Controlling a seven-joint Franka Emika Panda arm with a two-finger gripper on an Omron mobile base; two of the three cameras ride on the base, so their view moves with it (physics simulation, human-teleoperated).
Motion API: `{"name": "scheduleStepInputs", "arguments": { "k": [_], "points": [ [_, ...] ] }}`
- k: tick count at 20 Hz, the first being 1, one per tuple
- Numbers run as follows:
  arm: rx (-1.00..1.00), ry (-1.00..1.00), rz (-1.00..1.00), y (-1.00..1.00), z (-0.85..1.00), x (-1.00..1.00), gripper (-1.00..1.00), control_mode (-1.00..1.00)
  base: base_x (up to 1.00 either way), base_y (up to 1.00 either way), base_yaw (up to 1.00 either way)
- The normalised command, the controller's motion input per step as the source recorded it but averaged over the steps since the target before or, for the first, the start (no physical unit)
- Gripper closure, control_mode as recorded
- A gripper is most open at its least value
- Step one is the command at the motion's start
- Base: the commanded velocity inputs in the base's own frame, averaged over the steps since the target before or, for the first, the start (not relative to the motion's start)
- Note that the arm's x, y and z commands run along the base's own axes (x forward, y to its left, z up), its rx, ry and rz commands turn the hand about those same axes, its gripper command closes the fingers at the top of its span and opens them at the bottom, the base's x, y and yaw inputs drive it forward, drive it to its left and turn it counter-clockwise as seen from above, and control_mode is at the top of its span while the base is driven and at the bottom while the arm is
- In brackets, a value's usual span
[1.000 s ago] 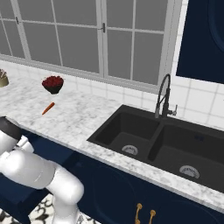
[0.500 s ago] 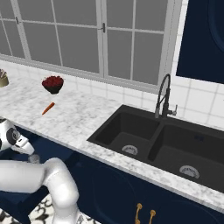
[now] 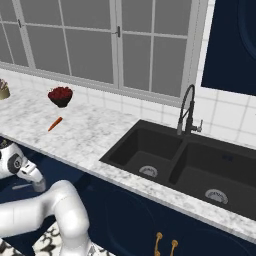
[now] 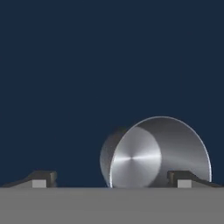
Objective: Pick the measuring cup from the drawer and place it on the counter.
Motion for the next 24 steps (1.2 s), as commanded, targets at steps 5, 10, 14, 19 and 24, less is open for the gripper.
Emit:
{"name": "scheduleStepInputs", "arguments": {
  "k": [5, 10, 14, 19, 24],
  "points": [
    [0.0, -0.13, 0.03, 0.0, -0.66, 0.0, 1.0, -1.0, 0.0, 0.0, 0.0],
    [0.0, -0.01, 0.07, 0.0, 0.01, 0.0, 1.0, -1.0, 0.0, 0.0, 0.0],
    [0.01, 0.05, 0.09, 0.0, 0.86, 0.0, 1.0, -1.0, 0.0, 0.0, 0.0],
    [0.0, 0.0, 0.06, -0.04, 1.0, -0.04, 1.0, -1.0, 0.0, 0.0, 0.0],
    [0.0, -0.09, 0.0, -0.34, 1.0, 0.0, 1.0, -1.0, 0.0, 0.0, 0.0]
  ]
}}
